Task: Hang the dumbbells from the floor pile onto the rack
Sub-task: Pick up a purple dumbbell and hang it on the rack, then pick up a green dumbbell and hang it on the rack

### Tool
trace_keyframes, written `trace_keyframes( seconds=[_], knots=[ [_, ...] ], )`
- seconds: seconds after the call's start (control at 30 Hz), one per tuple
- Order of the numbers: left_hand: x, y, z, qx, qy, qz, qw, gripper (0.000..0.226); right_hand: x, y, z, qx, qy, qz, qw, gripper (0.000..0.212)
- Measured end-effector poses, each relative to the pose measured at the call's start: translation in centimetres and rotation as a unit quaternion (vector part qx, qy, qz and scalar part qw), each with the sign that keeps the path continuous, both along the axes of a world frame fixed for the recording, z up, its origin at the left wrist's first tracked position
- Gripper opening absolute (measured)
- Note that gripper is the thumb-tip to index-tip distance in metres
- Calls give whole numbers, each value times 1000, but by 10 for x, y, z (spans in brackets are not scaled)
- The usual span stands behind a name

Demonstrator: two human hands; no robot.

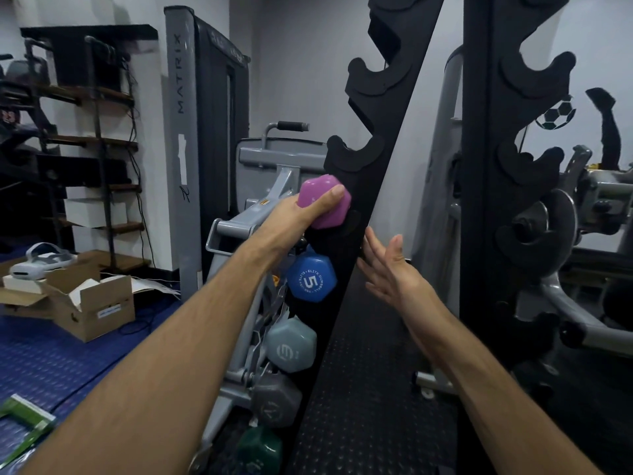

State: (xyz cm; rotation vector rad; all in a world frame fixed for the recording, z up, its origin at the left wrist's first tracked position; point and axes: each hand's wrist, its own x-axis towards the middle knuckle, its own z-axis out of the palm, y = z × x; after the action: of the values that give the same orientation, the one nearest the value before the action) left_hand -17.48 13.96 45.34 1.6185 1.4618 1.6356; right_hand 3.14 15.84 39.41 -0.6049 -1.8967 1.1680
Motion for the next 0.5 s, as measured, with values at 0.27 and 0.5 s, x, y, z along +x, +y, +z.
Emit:
trace_keyframes(
  seconds=[0.27,0.5],
  knots=[
    [40,-48,-41,199,87,153,964,108,-3,-13,-15,32,18,-60,998,88],
    [88,-88,-128,227,73,122,964,91,22,-27,-51,27,5,-70,997,81]
  ],
)
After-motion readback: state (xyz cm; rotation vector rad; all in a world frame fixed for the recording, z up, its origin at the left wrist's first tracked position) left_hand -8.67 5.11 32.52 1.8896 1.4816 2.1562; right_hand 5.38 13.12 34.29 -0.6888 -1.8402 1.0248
